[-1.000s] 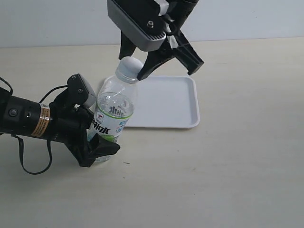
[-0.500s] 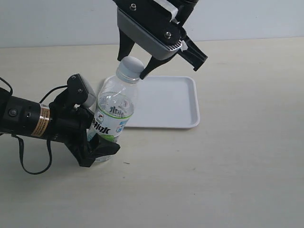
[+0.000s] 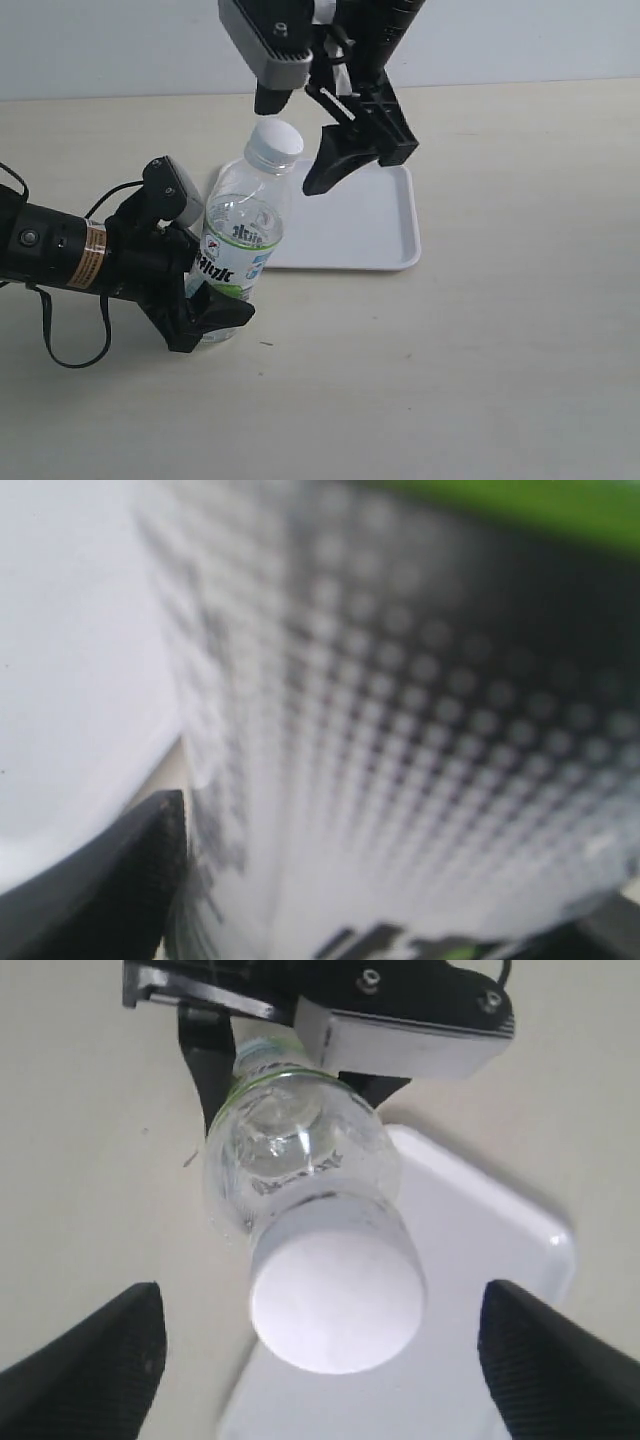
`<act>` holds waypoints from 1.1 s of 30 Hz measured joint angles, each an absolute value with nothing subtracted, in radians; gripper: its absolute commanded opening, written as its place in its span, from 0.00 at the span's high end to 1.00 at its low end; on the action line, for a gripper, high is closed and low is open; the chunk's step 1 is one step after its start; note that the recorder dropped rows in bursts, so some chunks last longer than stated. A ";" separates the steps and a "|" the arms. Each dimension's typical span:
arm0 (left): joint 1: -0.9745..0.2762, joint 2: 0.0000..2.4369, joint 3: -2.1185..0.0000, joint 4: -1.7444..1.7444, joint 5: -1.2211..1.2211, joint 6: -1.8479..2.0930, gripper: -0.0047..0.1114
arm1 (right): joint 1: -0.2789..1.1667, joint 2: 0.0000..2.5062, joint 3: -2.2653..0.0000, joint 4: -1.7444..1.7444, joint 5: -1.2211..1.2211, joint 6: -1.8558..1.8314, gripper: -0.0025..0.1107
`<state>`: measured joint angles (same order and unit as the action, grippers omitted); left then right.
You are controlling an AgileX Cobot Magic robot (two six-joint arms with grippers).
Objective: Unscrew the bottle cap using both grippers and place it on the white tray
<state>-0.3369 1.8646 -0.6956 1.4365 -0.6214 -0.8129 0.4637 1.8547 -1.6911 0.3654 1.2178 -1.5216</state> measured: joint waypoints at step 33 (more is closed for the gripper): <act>-0.337 1.865 -0.696 1.431 -0.621 -0.811 0.96 | 0.464 1.855 -1.691 0.430 1.182 -0.312 0.29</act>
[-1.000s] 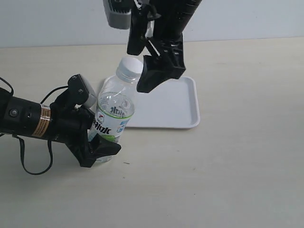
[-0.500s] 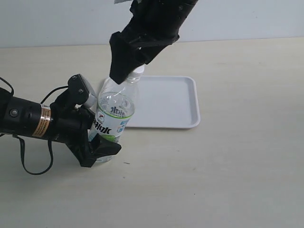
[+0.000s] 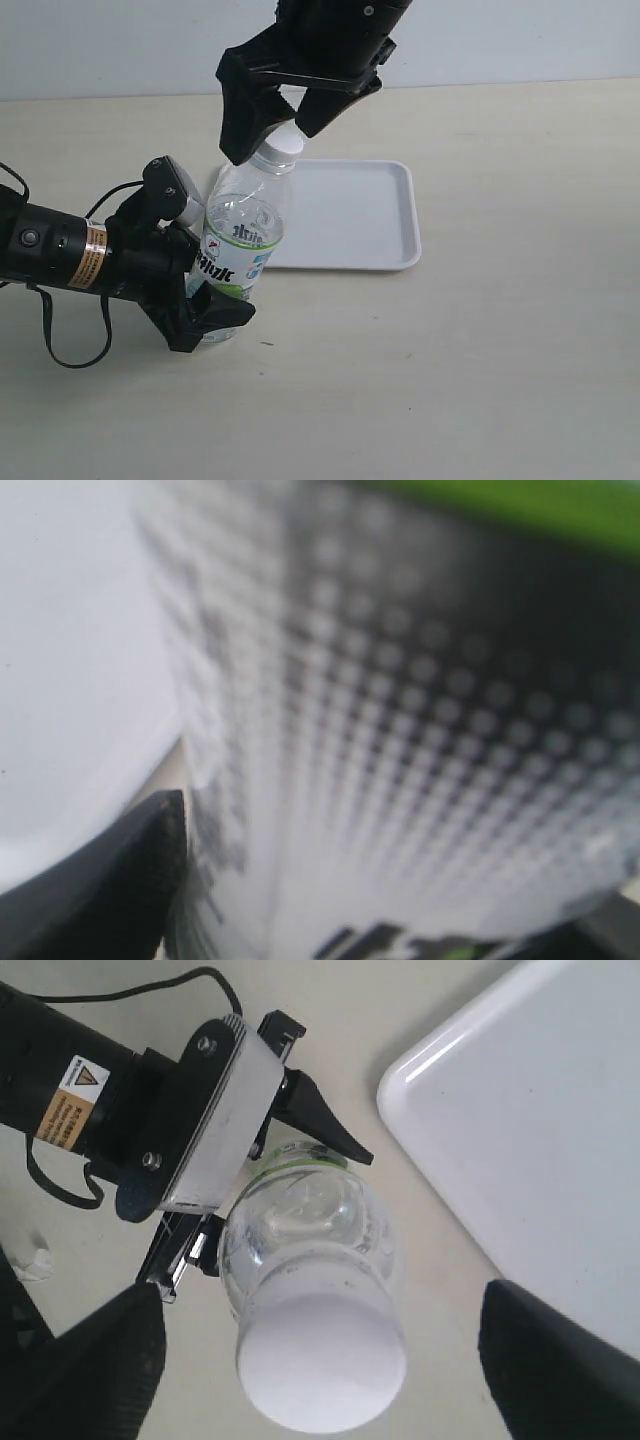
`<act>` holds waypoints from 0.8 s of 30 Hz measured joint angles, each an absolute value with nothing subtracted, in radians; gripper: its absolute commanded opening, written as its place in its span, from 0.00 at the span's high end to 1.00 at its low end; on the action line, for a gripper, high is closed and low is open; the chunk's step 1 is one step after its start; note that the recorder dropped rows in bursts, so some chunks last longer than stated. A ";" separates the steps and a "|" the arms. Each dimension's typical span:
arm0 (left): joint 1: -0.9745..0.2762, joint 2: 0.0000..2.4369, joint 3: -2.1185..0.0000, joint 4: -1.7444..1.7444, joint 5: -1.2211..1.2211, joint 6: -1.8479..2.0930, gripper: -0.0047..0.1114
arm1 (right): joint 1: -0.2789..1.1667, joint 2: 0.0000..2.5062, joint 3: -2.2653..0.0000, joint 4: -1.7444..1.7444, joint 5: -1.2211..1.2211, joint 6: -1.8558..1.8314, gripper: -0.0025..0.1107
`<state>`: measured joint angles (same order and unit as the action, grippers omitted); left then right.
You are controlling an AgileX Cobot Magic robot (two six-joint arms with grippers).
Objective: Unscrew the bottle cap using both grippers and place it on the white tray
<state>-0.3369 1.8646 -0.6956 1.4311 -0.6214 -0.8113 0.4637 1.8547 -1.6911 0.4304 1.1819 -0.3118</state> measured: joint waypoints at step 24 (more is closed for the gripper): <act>-0.337 1.865 -0.696 1.428 -0.626 -0.807 0.96 | 0.464 1.855 -1.691 0.428 1.215 -0.378 0.98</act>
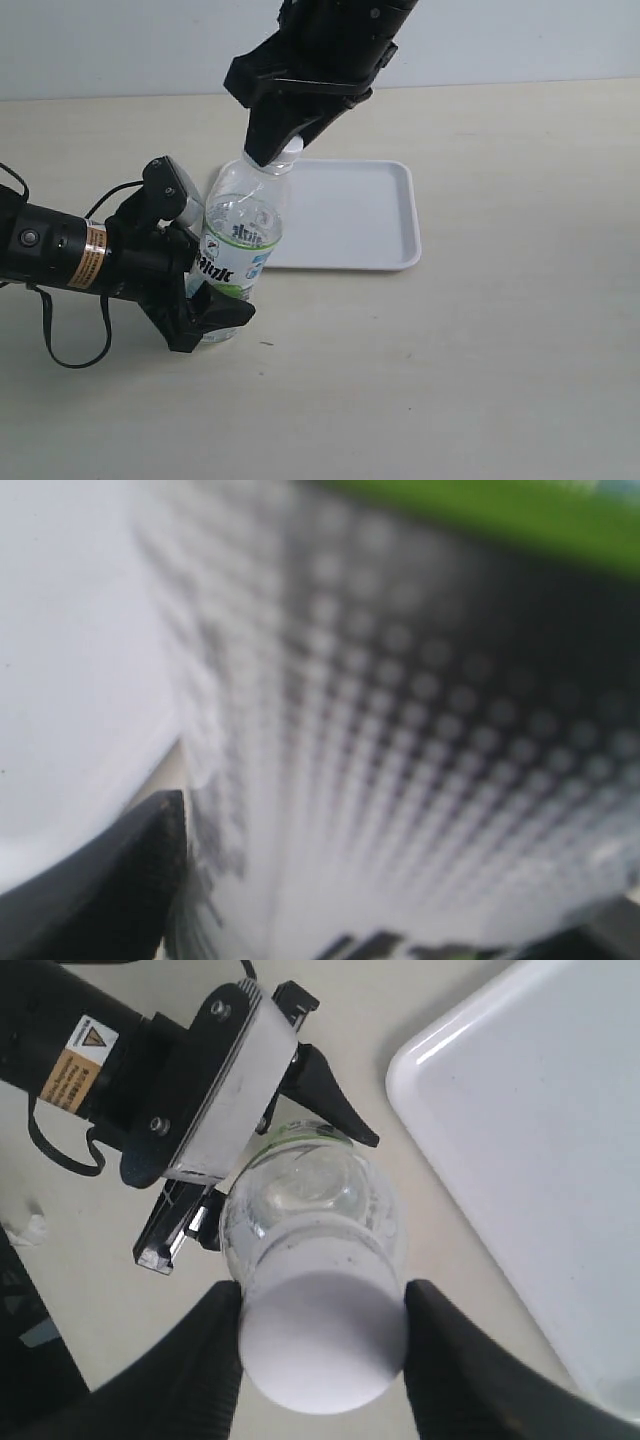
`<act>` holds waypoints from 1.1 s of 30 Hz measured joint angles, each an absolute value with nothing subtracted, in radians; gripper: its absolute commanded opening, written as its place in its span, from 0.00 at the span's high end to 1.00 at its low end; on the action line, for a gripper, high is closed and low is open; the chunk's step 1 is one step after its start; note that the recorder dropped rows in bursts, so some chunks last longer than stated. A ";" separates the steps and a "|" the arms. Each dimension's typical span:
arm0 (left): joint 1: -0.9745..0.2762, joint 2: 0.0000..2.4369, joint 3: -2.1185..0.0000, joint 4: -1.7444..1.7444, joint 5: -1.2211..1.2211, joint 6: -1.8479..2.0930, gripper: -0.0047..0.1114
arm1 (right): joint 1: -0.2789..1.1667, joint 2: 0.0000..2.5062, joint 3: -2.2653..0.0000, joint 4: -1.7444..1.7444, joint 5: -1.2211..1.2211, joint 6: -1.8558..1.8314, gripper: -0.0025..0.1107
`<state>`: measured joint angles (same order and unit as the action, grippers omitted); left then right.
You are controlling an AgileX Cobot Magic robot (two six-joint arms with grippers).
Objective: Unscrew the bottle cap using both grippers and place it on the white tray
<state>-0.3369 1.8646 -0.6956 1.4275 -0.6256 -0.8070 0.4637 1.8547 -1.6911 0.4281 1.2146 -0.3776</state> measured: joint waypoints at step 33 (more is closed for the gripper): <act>-0.337 1.867 -0.601 1.017 -0.722 -0.380 0.96 | 0.434 1.776 -1.691 0.392 0.949 -1.669 0.98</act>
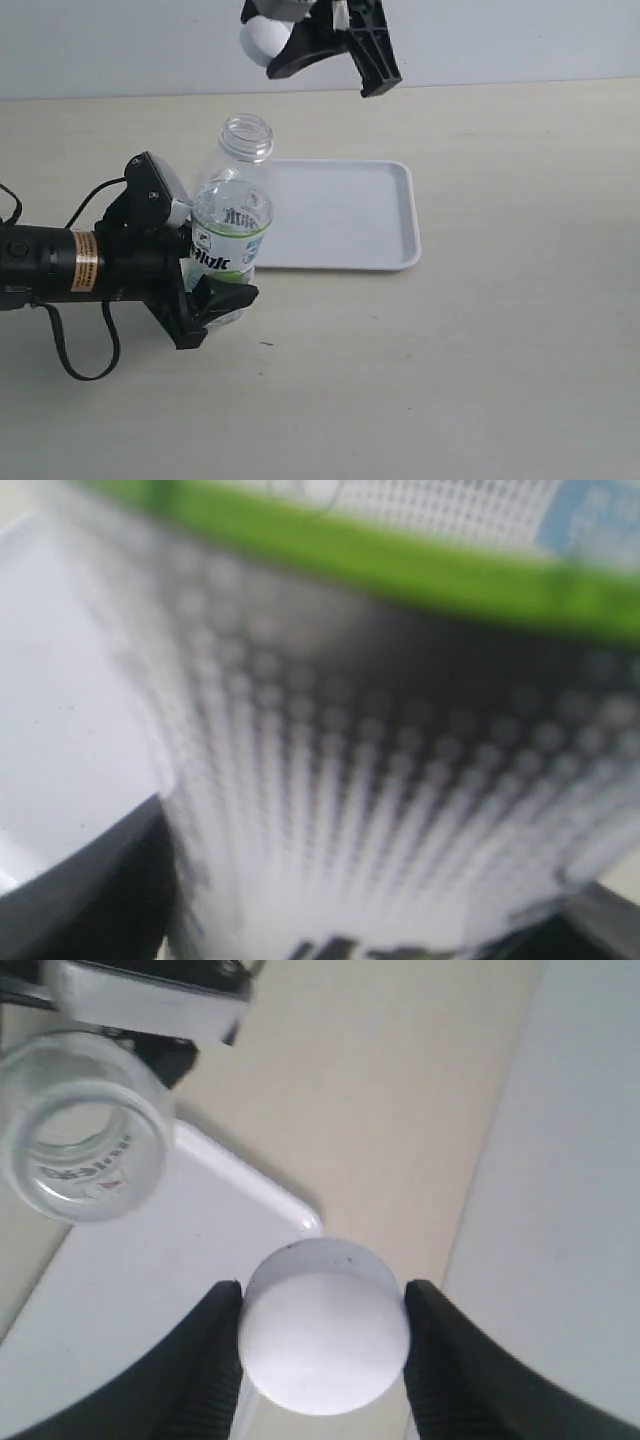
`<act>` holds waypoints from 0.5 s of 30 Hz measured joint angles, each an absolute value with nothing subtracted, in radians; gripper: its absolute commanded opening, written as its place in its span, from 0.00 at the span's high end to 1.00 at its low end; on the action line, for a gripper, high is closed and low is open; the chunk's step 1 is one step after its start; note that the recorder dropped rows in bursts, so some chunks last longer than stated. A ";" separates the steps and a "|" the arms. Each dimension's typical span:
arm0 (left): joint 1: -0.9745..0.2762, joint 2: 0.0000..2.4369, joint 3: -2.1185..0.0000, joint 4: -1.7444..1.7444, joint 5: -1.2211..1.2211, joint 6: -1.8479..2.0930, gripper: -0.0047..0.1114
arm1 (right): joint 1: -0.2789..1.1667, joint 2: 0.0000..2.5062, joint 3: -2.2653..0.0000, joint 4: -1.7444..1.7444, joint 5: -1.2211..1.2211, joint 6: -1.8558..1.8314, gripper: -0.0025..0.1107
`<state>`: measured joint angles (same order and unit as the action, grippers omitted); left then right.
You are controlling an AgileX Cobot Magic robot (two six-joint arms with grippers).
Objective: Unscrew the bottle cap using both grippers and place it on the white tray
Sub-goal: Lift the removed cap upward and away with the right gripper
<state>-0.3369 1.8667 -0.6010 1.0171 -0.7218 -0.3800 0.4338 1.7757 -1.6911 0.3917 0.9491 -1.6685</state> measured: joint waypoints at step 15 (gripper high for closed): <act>-0.301 1.878 -0.495 0.760 -0.933 -0.245 0.96 | 0.198 1.879 -1.691 0.356 0.928 -0.774 0.98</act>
